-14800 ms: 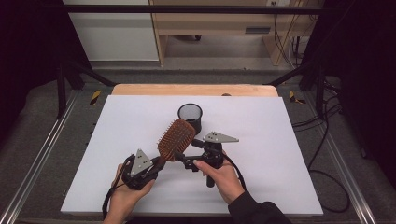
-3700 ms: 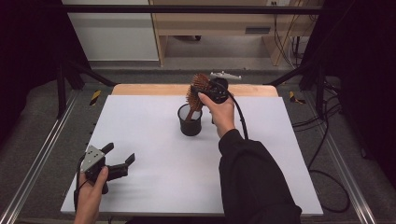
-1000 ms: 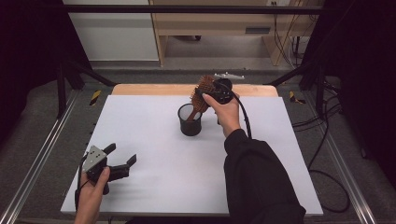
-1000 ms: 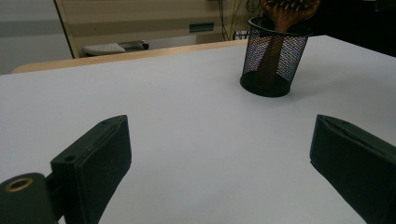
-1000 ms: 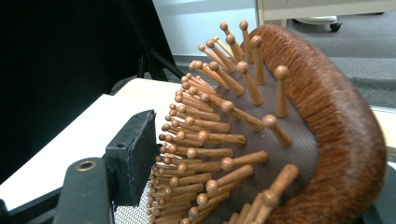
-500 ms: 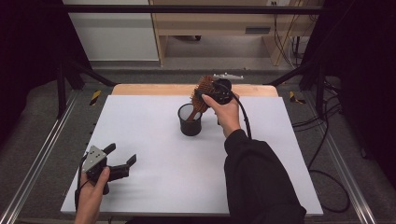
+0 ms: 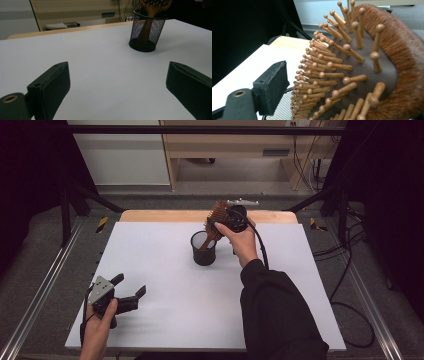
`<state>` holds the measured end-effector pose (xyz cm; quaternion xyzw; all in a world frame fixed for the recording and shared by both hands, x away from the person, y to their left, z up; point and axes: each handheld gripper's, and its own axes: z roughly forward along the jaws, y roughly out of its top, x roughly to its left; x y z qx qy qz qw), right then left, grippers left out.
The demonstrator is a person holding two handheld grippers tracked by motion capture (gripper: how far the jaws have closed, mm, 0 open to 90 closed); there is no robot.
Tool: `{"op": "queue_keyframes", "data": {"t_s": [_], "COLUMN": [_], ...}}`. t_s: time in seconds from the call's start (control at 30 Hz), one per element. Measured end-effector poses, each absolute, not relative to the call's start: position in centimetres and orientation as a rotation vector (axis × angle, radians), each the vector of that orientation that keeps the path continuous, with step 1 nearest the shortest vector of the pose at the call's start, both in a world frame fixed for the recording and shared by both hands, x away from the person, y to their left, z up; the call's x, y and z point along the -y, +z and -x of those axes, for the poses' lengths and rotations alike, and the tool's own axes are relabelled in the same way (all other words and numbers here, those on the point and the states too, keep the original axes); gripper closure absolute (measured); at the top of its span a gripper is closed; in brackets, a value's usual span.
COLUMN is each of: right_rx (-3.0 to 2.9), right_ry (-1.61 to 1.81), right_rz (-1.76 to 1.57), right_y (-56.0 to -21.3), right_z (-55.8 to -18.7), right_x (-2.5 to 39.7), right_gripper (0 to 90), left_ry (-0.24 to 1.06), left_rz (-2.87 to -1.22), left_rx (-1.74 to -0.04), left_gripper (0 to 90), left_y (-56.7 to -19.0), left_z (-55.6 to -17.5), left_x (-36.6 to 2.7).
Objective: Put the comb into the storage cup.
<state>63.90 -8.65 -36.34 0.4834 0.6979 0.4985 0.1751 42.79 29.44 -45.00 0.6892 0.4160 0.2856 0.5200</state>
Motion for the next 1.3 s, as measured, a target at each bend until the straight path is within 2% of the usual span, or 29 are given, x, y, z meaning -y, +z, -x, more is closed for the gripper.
{"op": "queue_keyframes", "data": {"t_s": [1.3], "right_rx": [-1.943], "right_ry": [1.386], "right_rz": [-1.284], "right_y": [-35.7], "right_z": [-62.3], "right_x": [9.8], "right_gripper": [8.2], "left_ry": [0.686], "left_rz": [-1.649], "left_rx": [-1.004], "left_gripper": [5.4], "left_y": [-45.0], "left_z": [-42.8], "left_x": [-29.5]}}
